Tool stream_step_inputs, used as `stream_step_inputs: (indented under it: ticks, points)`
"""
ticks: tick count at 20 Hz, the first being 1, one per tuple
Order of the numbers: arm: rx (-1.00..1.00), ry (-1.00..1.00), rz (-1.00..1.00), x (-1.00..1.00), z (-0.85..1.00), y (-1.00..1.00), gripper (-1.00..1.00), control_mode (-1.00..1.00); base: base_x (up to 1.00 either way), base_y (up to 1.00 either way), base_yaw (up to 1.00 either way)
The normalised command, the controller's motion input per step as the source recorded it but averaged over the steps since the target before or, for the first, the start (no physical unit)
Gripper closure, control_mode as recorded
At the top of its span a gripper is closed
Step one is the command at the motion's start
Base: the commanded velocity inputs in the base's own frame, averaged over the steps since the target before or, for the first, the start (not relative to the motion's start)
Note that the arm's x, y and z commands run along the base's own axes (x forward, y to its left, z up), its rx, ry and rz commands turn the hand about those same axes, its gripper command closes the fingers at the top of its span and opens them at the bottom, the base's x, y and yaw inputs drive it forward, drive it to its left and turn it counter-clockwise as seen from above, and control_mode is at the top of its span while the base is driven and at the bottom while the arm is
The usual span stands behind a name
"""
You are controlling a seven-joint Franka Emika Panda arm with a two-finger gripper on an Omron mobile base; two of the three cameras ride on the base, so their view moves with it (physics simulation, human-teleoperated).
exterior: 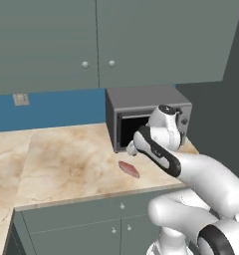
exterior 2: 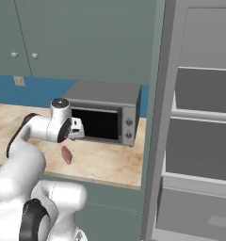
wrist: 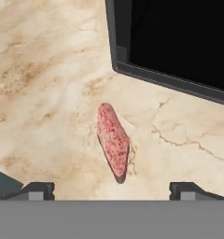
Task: Open the fridge, remove the tangerine, lime, and steak, and place them on any counter.
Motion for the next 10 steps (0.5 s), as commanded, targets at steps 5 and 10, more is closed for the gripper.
stream_step_inputs:
  ticks: [5,10]
  points:
    - [0.00,0.05,-0.25,-0.58,1.00,-0.29,-1.00,-1.00,0.00,0.00,0.00]
    - [0.00,0.01,-0.26,-0.55,1.00,-0.41,-1.00,-1.00,0.00,0.00,0.00]
